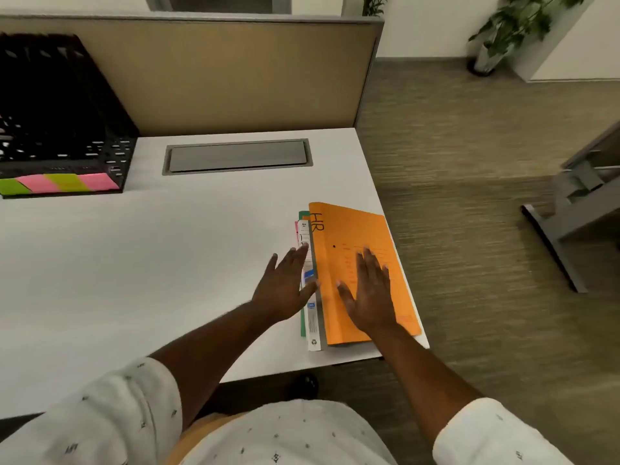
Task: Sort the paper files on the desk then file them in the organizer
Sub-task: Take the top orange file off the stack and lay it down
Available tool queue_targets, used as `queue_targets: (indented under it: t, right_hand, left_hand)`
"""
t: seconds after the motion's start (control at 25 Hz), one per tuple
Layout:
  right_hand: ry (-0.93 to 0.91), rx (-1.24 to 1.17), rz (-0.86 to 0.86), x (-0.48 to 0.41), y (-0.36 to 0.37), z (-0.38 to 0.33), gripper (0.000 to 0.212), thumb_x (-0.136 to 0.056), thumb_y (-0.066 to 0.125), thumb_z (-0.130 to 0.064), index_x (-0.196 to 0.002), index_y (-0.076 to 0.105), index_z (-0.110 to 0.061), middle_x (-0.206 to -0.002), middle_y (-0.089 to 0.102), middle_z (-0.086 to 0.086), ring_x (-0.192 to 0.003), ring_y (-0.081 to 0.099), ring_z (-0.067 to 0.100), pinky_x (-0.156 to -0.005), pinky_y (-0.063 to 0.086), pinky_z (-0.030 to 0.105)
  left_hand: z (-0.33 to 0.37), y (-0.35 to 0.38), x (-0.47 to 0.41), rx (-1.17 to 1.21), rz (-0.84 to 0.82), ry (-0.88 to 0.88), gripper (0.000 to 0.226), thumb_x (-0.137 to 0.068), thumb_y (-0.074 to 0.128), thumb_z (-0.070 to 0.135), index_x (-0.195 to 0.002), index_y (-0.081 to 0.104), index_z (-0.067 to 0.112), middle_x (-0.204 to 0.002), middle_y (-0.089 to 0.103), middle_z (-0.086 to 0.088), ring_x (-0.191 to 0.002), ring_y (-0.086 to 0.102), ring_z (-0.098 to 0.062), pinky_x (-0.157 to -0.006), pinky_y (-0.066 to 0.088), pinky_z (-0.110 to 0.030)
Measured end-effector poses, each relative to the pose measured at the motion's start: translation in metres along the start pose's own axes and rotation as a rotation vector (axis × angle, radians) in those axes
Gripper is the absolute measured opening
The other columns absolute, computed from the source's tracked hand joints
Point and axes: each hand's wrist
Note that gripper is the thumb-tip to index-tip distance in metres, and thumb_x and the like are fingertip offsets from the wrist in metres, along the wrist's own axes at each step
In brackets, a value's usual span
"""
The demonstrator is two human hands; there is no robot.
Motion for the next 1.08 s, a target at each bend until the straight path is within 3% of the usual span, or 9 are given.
queue_targets:
  t: [0.08,0.16,0.24,0.44,0.6,0.8,0.92,1.0,1.08]
  right_hand:
    - [0.040,0.025,-0.069,0.002,0.001,0.013,0.081,-0.098,0.027,-0.068,-0.160,0.013,-0.018,-0.169,0.001,0.004,-0.155,0.003,0.022,-0.125,0.009,0.052]
    - [0.048,0.027,-0.147,0.005,0.006,0.024,0.082,-0.097,0.023,-0.070,-0.160,0.016,-0.018,-0.169,0.003,0.005,-0.155,0.008,0.025,-0.124,0.011,0.053]
    - [0.020,0.022,-0.192,0.007,0.011,0.029,0.084,-0.096,0.020,-0.072,-0.160,0.017,-0.018,-0.169,0.002,0.006,-0.154,0.011,0.026,-0.124,0.012,0.051]
    - [-0.047,-0.001,-0.264,0.013,0.020,0.036,0.088,-0.094,0.018,-0.076,-0.160,0.016,-0.019,-0.168,0.006,0.007,-0.154,0.011,0.027,-0.123,0.012,0.048]
    - [-0.059,-0.026,-0.325,0.013,0.026,0.042,0.090,-0.092,0.017,-0.078,-0.161,0.004,-0.022,-0.169,-0.002,0.003,-0.155,0.003,0.023,-0.126,0.010,0.046]
    - [-0.054,-0.006,-0.340,0.013,0.024,0.052,0.090,-0.093,0.023,-0.078,-0.161,0.001,-0.023,-0.169,-0.003,0.000,-0.155,0.001,0.022,-0.126,0.009,0.046]
    - [-0.064,0.000,-0.288,0.016,0.018,0.056,0.089,-0.092,0.017,-0.080,-0.161,0.003,-0.026,-0.169,0.000,-0.003,-0.155,0.003,0.019,-0.125,0.011,0.047]
    - [-0.060,-0.008,-0.249,0.018,0.016,0.056,0.085,-0.094,0.019,-0.078,-0.161,0.006,-0.027,-0.169,0.004,-0.004,-0.155,0.007,0.018,-0.125,0.015,0.048]
    - [-0.049,-0.020,-0.214,0.018,0.015,0.056,0.081,-0.096,0.023,-0.075,-0.161,0.009,-0.029,-0.169,0.007,-0.004,-0.154,0.011,0.019,-0.124,0.018,0.049]
  left_hand:
    - [0.019,0.008,-0.008,0.195,-0.070,-0.126,0.081,-0.099,0.045,0.059,-0.161,0.009,0.022,-0.168,0.019,-0.001,-0.154,0.018,-0.024,-0.125,0.010,-0.047]
    - [0.032,0.016,-0.016,0.222,-0.096,-0.193,0.076,-0.098,0.049,0.057,-0.158,0.021,0.021,-0.165,0.028,-0.004,-0.153,0.021,-0.030,-0.123,0.016,-0.053]
    - [0.035,0.022,-0.024,0.114,-0.115,-0.210,0.073,-0.097,0.047,0.060,-0.154,0.029,0.018,-0.165,0.026,-0.008,-0.155,0.010,-0.034,-0.123,0.010,-0.058]
    - [0.045,0.030,-0.034,-0.064,-0.160,-0.317,0.079,-0.094,0.039,0.068,-0.154,0.034,0.018,-0.169,-0.001,-0.012,-0.154,-0.014,-0.036,-0.119,-0.010,-0.062]
    - [0.056,0.032,-0.047,0.044,-0.159,-0.437,0.076,-0.092,0.043,0.069,-0.147,0.047,0.016,-0.169,0.004,-0.010,-0.154,-0.013,-0.035,-0.119,-0.010,-0.062]
    - [0.058,0.031,-0.062,0.213,-0.120,-0.599,0.053,-0.086,0.058,0.060,-0.116,0.069,0.017,-0.167,0.019,-0.010,-0.155,-0.006,-0.035,-0.121,-0.003,-0.060]
    - [0.064,0.033,-0.057,0.227,0.032,-0.519,0.046,-0.083,0.064,0.059,-0.106,0.071,0.020,-0.161,0.033,-0.008,-0.155,0.008,-0.033,-0.122,0.001,-0.055]
    - [0.072,0.033,-0.053,0.252,0.135,-0.464,0.047,-0.082,0.067,0.059,-0.111,0.066,0.022,-0.143,0.052,-0.003,-0.142,0.036,-0.027,-0.119,0.022,-0.049]
    - [0.080,0.030,-0.051,0.433,0.143,-0.433,0.042,-0.084,0.072,0.051,-0.112,0.058,0.023,-0.119,0.062,0.004,-0.114,0.059,-0.020,-0.102,0.046,-0.041]
Point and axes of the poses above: each hand's wrist, its own x-axis away from the middle knuckle, its own y-axis out of the palm, z = x × y
